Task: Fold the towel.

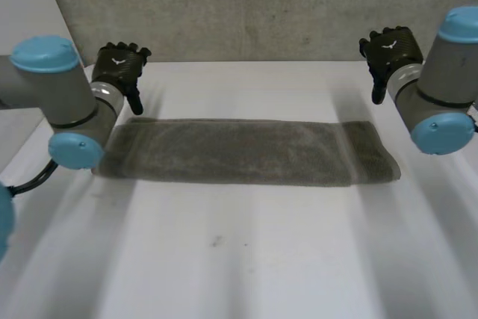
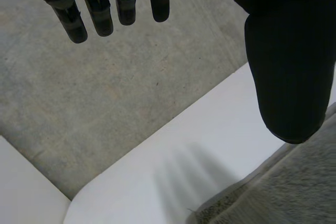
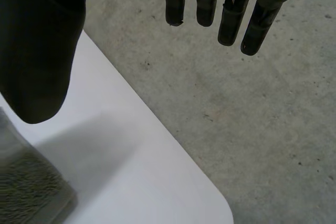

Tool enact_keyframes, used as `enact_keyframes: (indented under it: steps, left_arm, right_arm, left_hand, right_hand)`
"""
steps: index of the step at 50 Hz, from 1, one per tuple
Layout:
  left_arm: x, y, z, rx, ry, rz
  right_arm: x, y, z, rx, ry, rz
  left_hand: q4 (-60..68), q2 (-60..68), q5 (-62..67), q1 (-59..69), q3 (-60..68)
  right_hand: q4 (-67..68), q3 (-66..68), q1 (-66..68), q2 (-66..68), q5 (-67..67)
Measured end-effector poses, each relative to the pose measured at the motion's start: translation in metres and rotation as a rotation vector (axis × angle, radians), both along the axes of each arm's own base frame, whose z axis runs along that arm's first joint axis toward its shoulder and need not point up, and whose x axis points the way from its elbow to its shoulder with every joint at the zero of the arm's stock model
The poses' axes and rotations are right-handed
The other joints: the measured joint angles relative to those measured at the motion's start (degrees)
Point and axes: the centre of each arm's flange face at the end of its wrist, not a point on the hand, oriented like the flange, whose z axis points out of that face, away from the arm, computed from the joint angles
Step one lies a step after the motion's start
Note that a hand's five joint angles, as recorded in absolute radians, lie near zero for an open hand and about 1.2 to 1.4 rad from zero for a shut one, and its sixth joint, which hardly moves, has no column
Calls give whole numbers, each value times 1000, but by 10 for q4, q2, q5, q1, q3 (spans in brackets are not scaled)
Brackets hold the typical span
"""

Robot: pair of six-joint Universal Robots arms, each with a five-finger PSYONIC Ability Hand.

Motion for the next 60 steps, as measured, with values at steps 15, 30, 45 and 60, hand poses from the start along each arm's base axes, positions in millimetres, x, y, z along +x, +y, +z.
enact_keyframes:
  steps: [15, 30, 45, 60]
  left_arm:
    - [37, 79, 4, 141, 68, 27]
    - [50, 102, -1, 151, 124, -10]
    - [53, 103, -6, 160, 130, 1]
    - [59, 106, 1, 143, 135, 13]
  right_arm:
    - [-29, 74, -46, 347, 33, 44]
    - [-53, 72, -111, 374, 16, 50]
    - [-89, 47, -109, 341, 19, -89]
    - [-153, 3, -48, 123, 223, -258]
  left_hand:
    - [0, -1, 0, -2, -1]
    - [0, -1, 0, -2, -1]
    - [0, -1, 0, -2, -1]
    - [0, -1, 0, -2, -1]
  right_hand:
    - [79, 83, 92, 72, 102]
    - [210, 222, 230, 216, 227]
    - [622, 624, 619, 608, 631]
    - [622, 624, 624, 608, 634]
